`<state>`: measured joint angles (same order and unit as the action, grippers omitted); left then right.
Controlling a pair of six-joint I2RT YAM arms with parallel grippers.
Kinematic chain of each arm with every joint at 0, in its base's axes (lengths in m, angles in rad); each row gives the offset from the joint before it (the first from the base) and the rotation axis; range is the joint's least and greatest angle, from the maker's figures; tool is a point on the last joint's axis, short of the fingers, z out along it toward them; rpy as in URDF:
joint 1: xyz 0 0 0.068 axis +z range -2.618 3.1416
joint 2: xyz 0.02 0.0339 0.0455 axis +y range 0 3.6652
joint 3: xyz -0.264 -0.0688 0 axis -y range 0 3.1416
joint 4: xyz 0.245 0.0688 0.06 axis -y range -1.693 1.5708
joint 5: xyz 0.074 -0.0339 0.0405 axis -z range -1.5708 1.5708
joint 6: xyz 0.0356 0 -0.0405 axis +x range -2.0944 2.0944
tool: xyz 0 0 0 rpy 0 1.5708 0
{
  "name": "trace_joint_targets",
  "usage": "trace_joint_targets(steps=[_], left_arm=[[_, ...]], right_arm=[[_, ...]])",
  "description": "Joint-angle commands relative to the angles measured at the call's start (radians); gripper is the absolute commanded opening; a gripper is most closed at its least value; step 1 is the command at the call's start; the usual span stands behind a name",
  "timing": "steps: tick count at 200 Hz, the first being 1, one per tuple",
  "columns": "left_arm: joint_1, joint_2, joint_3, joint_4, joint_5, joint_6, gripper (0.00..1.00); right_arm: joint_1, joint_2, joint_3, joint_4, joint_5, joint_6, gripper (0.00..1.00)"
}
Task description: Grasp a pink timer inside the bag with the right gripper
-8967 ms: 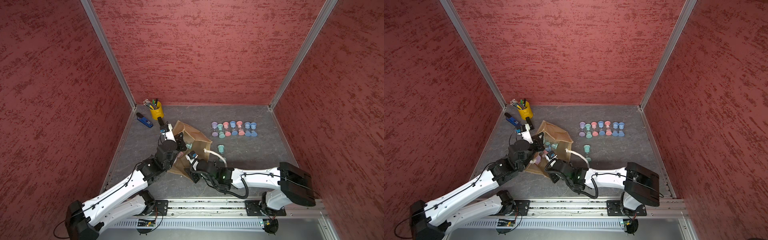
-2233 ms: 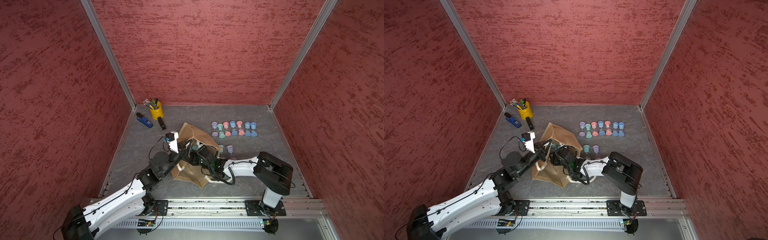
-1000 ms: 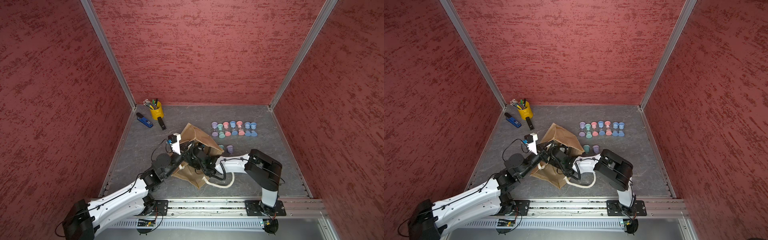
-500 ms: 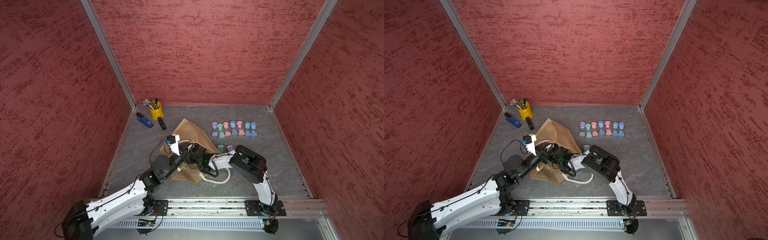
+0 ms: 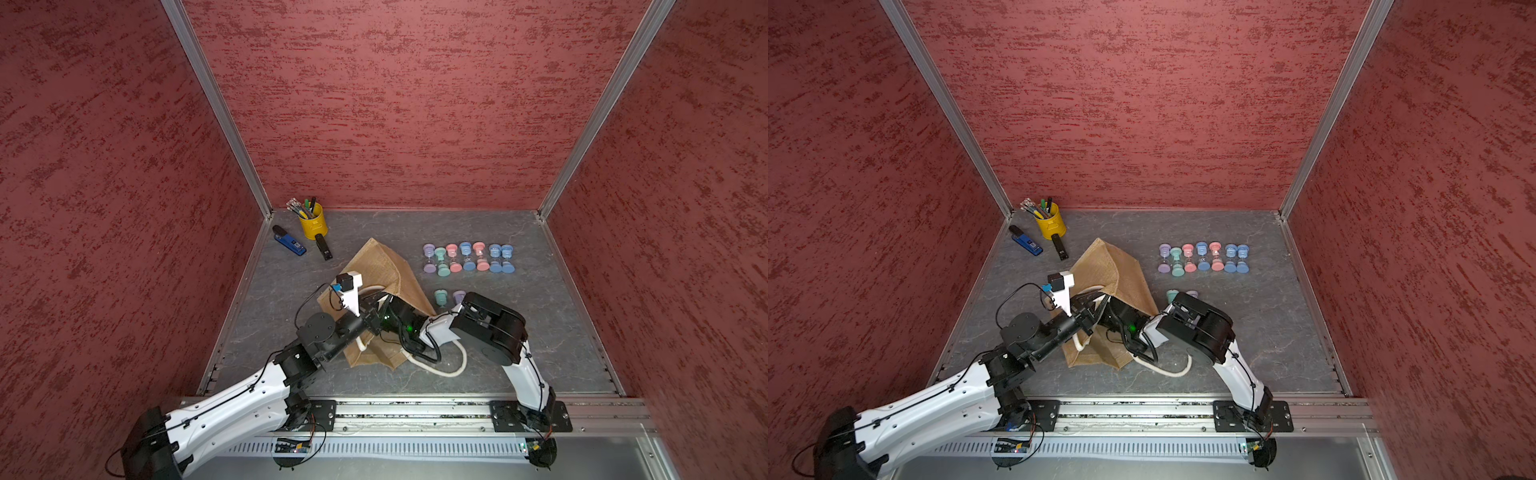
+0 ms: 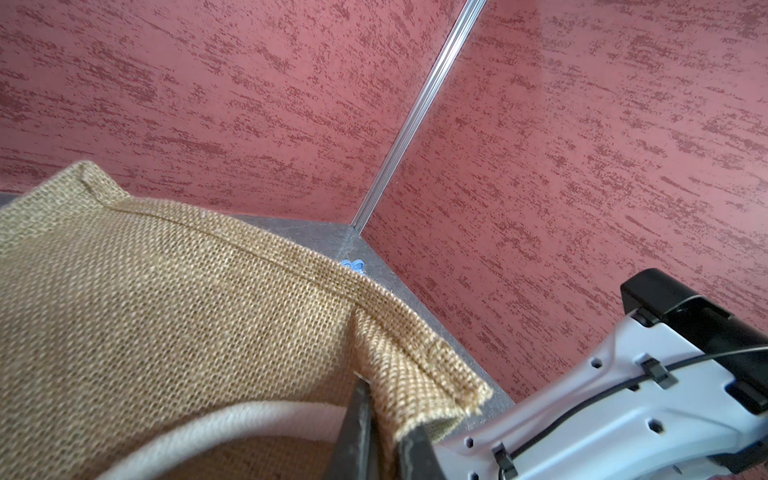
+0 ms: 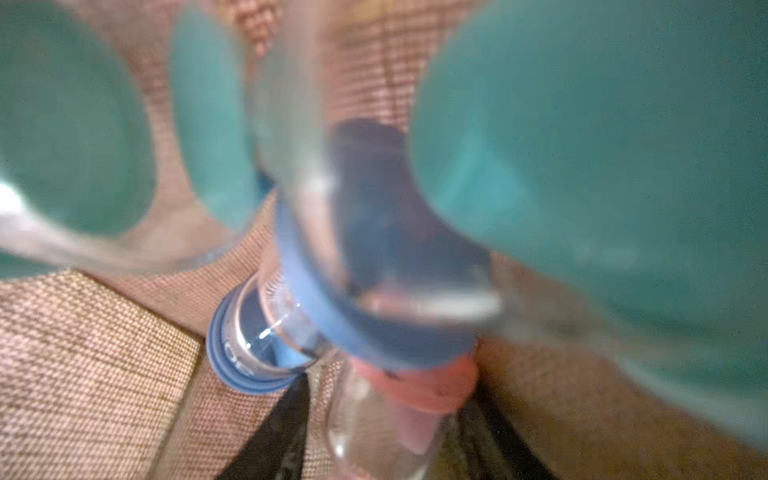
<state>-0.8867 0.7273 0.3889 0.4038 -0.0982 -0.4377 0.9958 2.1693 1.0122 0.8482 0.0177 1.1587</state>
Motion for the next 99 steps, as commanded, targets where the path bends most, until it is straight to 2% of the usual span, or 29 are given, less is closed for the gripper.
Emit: trace_joint_targets(steps=[1, 35, 61, 99], left_arm=[[0.01, -0.05, 0.025, 0.085, 0.0, 0.011, 0.0], [0.042, -0.08, 0.025, 0.011, -0.054, 0.025, 0.0], [0.046, -0.092, 0.031, -0.032, -0.137, 0.043, 0.0], [0.049, -0.107, 0.033, -0.066, -0.232, 0.051, 0.0]], right_arm=[[-0.001, -0.014, -0.003, 0.051, 0.0, -0.109, 0.42], [0.019, -0.11, -0.066, 0.029, 0.073, -0.256, 0.29], [0.057, -0.188, -0.111, 0.002, 0.147, -0.396, 0.29], [0.079, -0.282, -0.179, -0.019, 0.181, -0.456, 0.28]])
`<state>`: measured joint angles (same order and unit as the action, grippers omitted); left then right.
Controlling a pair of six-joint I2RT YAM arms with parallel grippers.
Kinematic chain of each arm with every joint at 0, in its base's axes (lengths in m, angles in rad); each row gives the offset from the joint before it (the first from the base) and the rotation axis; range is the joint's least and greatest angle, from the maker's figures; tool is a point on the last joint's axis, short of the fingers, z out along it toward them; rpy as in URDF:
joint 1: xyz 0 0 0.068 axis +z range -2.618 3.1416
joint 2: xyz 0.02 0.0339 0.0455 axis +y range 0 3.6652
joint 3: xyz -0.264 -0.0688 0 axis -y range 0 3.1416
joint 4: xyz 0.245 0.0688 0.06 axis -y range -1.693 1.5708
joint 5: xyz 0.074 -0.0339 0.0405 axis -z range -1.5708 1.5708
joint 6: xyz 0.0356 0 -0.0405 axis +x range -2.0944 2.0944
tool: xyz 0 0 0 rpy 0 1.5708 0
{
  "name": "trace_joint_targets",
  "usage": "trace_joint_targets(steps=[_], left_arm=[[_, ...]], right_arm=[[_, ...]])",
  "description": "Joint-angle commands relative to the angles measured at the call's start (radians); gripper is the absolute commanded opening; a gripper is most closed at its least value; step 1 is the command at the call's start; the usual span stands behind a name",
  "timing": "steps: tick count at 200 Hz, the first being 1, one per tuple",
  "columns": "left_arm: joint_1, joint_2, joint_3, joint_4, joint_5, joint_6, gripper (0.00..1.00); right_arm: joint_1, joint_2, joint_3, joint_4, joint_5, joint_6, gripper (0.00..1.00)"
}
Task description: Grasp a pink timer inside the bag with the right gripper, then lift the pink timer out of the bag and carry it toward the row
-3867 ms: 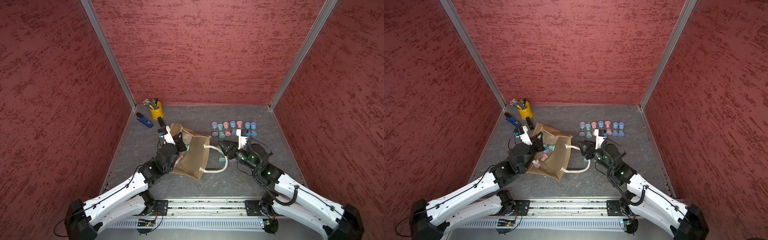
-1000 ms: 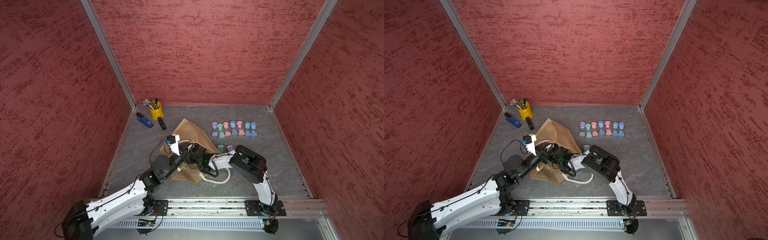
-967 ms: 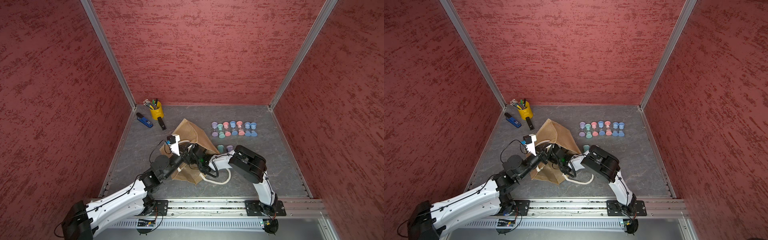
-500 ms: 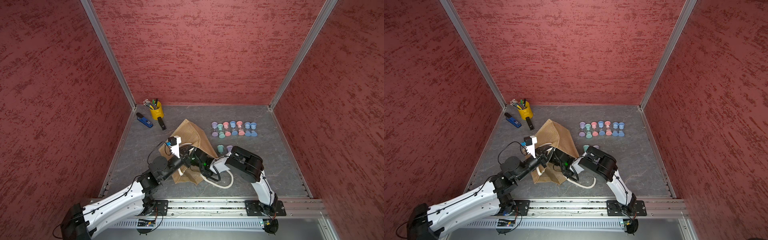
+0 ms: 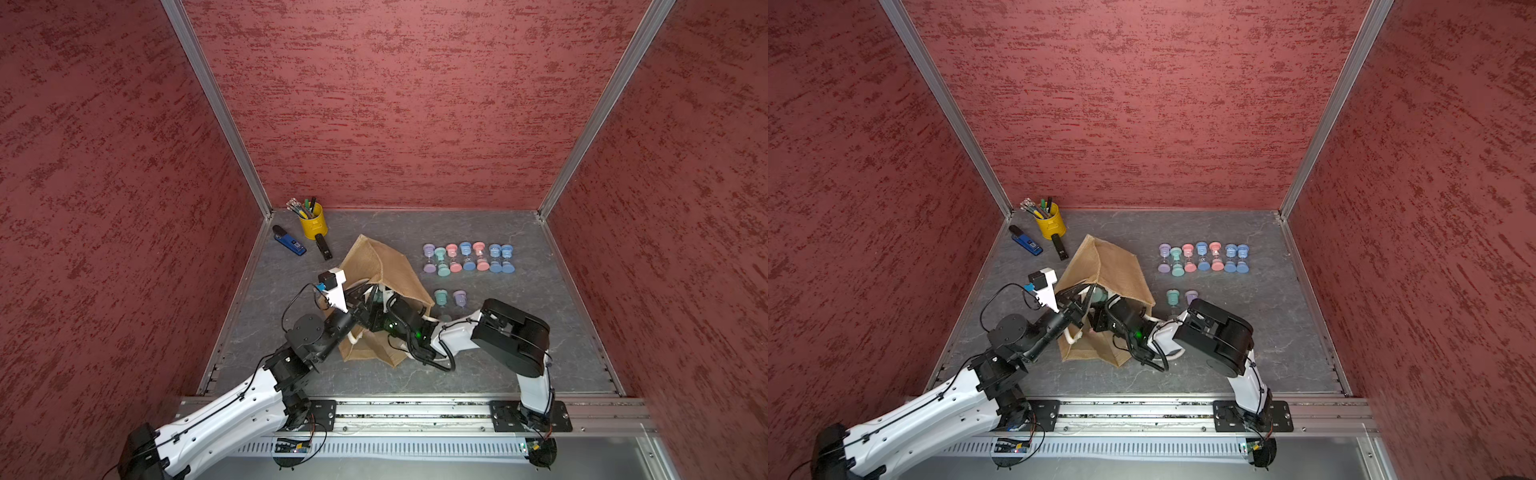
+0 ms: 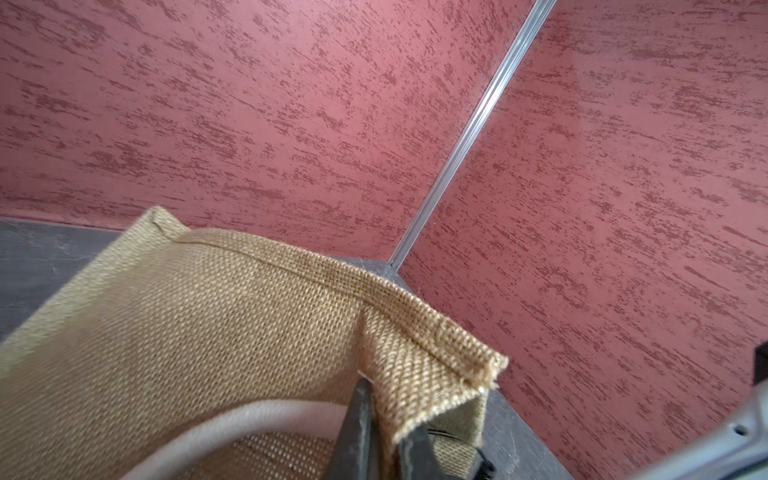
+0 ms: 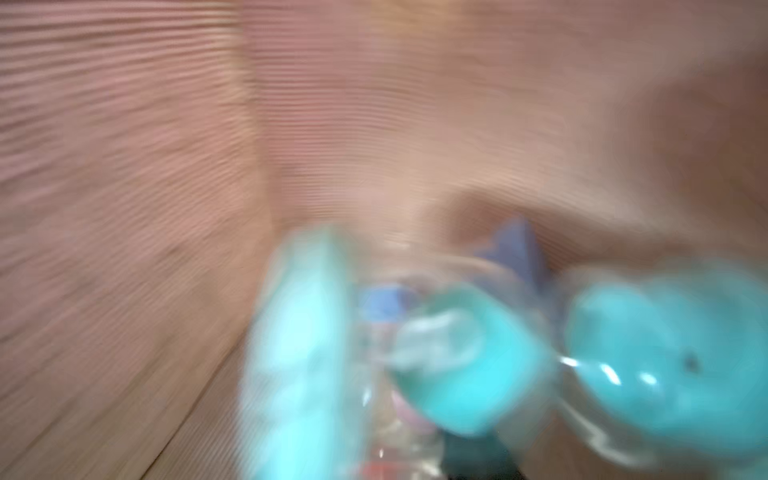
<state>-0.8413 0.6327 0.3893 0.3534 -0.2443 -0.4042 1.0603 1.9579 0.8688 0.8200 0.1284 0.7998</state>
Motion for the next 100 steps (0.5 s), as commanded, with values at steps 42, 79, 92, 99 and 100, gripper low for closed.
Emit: trace_joint_targets(steps=[42, 79, 92, 99, 100], left_arm=[[0.004, 0.008, 0.061, -0.087, -0.177, -0.011, 0.0], [0.004, 0.061, 0.118, -0.163, -0.256, -0.037, 0.0], [0.004, 0.087, 0.137, -0.18, -0.274, -0.048, 0.0], [0.004, 0.102, 0.148, -0.194, -0.284, -0.058, 0.0], [0.004, 0.103, 0.149, -0.197, -0.285, -0.059, 0.0]], right_arm=[[0.06, -0.23, -0.14, 0.0, 0.096, -0.222, 0.28], [0.078, -0.399, -0.203, -0.065, 0.093, -0.25, 0.28], [0.085, -0.466, -0.224, -0.068, 0.077, -0.268, 0.28], [0.086, -0.498, -0.237, -0.069, 0.069, -0.272, 0.28], [0.087, -0.498, -0.238, -0.069, 0.069, -0.273, 0.28]])
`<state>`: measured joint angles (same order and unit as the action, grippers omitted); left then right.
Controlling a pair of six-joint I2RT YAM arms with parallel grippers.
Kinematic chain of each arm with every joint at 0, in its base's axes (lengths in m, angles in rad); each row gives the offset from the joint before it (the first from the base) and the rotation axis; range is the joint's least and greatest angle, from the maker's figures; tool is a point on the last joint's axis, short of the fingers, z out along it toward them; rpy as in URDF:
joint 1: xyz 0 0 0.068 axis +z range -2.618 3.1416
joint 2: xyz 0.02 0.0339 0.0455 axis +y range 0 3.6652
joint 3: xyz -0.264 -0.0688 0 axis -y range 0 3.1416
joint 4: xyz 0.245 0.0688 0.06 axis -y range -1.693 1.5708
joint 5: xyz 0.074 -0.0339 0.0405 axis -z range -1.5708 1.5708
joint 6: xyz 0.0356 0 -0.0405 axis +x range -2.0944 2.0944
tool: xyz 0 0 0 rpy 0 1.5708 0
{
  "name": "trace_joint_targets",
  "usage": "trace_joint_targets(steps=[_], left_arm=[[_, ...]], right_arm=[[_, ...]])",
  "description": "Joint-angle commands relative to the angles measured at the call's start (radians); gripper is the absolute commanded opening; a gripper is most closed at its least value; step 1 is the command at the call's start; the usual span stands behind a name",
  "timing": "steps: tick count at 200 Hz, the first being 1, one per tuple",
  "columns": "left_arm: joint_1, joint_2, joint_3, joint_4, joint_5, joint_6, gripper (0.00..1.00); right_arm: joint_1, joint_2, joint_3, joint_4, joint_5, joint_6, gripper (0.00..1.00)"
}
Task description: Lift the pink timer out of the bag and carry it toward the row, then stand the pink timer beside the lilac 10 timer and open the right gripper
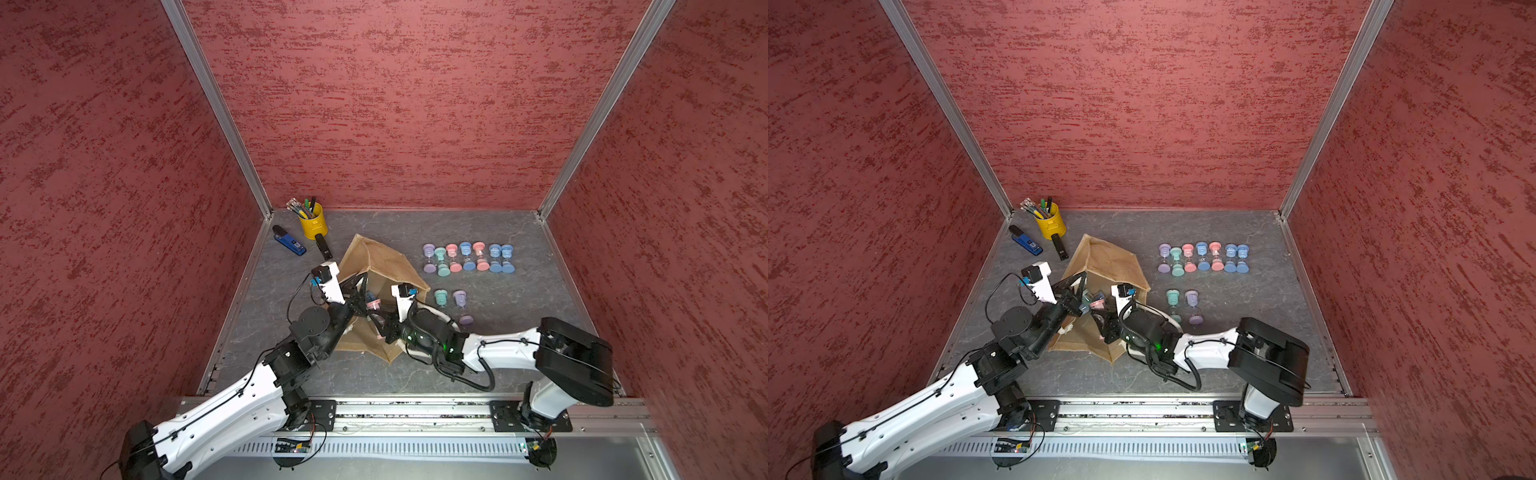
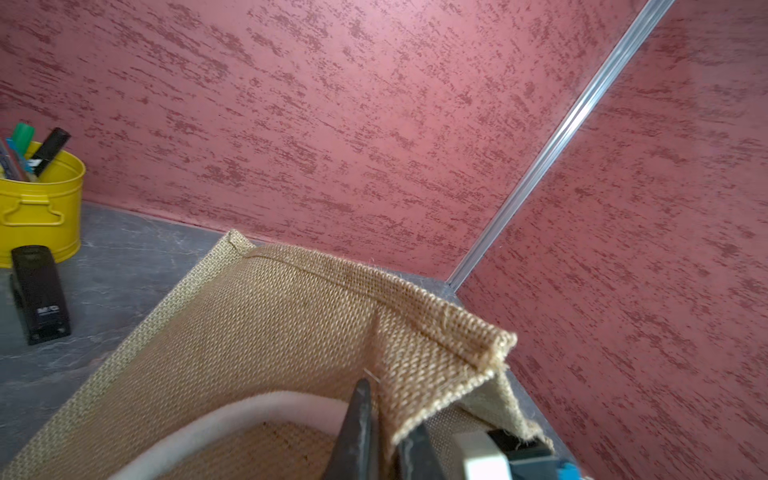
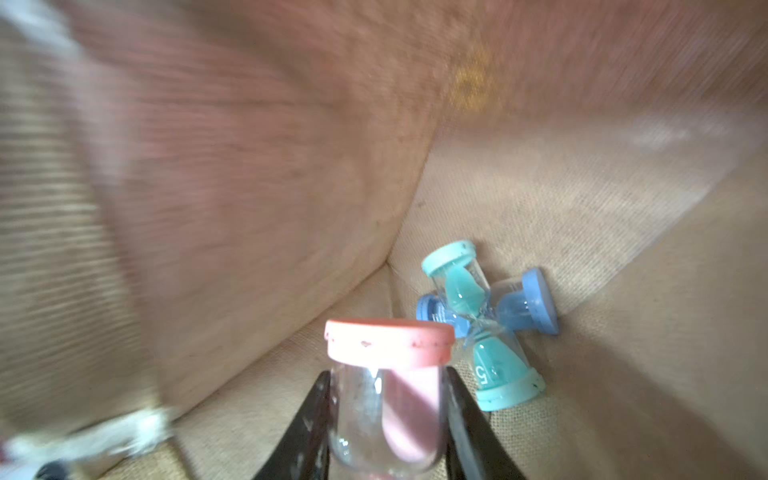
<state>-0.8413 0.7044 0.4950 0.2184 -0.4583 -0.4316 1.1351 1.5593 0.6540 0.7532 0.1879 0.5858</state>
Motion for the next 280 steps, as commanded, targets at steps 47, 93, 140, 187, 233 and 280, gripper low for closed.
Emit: trace_joint_targets(steps=[47, 93, 140, 187, 233, 280], left_arm=[[0.002, 0.088, 0.085, -0.115, -0.116, -0.061, 0.0], [0.003, 0.089, 0.079, -0.109, -0.143, -0.071, 0.0], [0.005, 0.112, 0.082, -0.092, -0.158, -0.074, 0.0], [0.008, 0.116, 0.096, -0.106, -0.135, -0.094, 0.0], [0.009, 0.076, 0.079, -0.137, -0.127, -0.111, 0.0], [0.008, 0.085, 0.081, -0.128, -0.104, -0.116, 0.0]], right_arm=[[-0.014, -0.465, -0.087, -0.184, 0.088, -0.061, 0.28], [-0.201, -0.862, -0.107, -0.597, 0.102, -0.015, 0.3], [-0.514, -0.97, -0.057, -0.967, 0.005, -0.015, 0.3], [-0.854, -0.767, -0.079, -1.041, -0.181, -0.066, 0.29], [-0.91, -0.541, -0.05, -1.074, -0.082, -0.15, 0.31], [-0.908, -0.384, -0.016, -1.002, -0.068, -0.2, 0.33]])
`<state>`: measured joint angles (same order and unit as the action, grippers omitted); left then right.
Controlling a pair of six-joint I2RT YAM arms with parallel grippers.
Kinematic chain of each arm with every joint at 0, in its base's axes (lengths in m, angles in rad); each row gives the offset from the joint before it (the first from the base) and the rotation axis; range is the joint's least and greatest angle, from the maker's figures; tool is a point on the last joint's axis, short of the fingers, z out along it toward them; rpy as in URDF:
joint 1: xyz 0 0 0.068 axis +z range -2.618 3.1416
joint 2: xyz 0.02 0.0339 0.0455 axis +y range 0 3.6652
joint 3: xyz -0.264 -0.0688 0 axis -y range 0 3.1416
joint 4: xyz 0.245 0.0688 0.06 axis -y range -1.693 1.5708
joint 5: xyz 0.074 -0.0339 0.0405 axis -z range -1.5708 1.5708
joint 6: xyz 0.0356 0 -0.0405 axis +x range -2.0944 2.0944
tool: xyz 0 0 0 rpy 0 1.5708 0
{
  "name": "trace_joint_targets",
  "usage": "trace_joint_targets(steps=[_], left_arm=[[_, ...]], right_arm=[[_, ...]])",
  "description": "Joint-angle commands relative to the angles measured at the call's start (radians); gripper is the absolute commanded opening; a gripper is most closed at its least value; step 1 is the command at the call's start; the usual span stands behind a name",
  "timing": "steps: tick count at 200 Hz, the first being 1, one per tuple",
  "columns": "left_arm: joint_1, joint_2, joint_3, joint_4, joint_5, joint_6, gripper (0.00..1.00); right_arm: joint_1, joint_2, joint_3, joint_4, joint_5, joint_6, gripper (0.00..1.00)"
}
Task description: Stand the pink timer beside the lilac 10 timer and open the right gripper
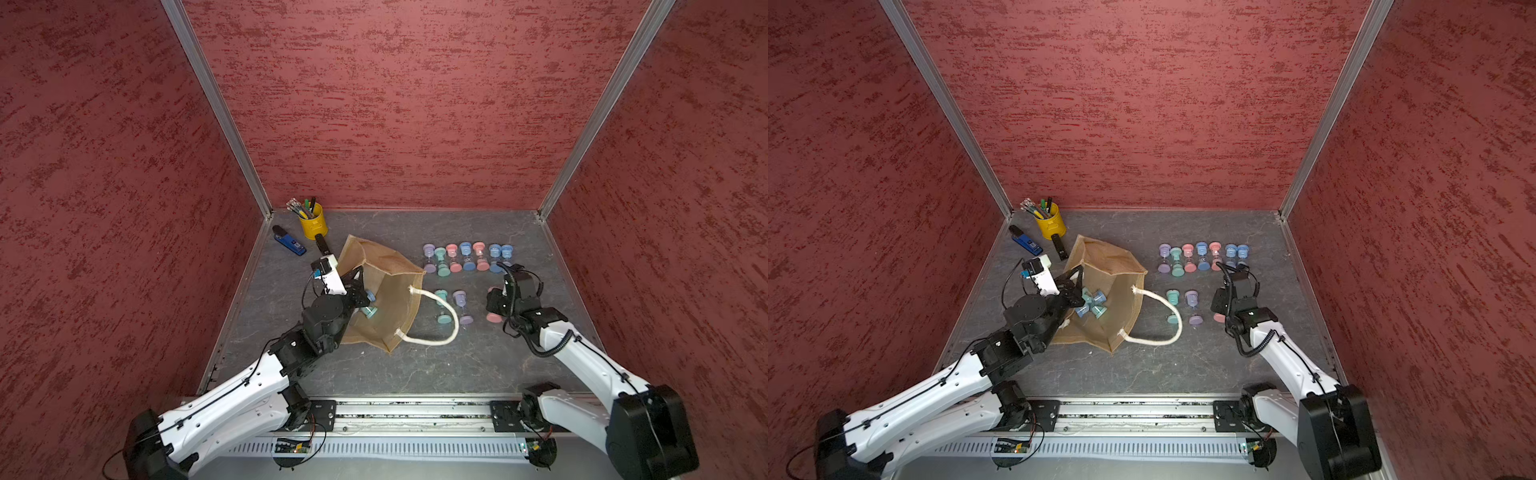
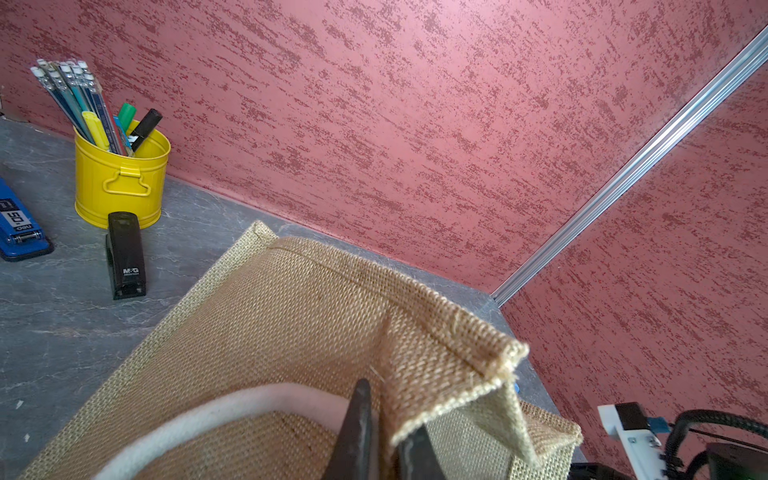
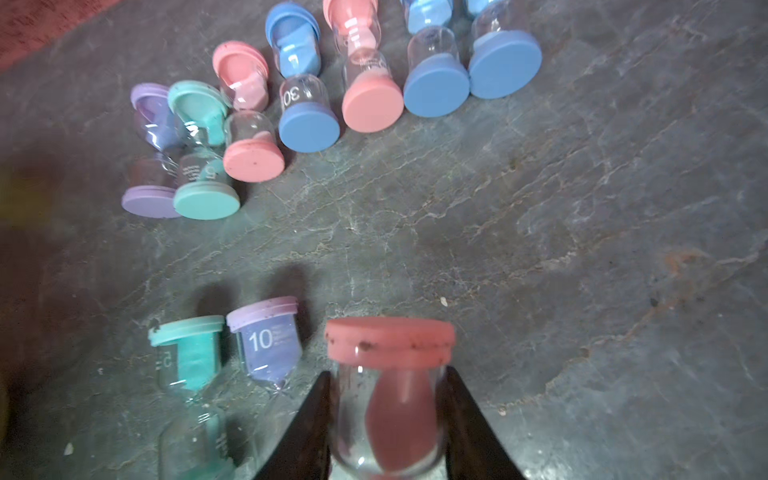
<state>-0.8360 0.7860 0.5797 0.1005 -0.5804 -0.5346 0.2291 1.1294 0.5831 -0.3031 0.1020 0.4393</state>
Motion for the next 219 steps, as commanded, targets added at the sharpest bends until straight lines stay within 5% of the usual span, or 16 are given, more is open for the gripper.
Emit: trace_joint_targets(steps=[1, 60, 138, 176, 219], left_arm=[[0.003, 0.003, -0.004, -0.01, 0.018, -0.013, 0.0], [-0.002, 0.006, 0.001, -0.013, 0.033, -0.021, 0.0], [-0.002, 0.008, -0.005, -0.003, 0.037, -0.024, 0.0], [0.001, 0.001, -0.015, 0.018, 0.059, -0.019, 0.0], [0.006, 0.004, -0.027, 0.062, 0.1, -0.013, 0.0]], right_arm=[[-0.001, 0.051, 0.057, 0.056, 0.017, -0.054, 0.33], [0.004, 0.3, 0.172, 0.035, -0.052, -0.104, 0.36], [0.01, 0.368, 0.2, 0.033, -0.092, -0.116, 0.47], [0.01, 0.144, 0.115, 0.104, -0.168, -0.041, 0.51], [0.041, -0.275, -0.03, 0.349, -0.415, 0.161, 0.5]])
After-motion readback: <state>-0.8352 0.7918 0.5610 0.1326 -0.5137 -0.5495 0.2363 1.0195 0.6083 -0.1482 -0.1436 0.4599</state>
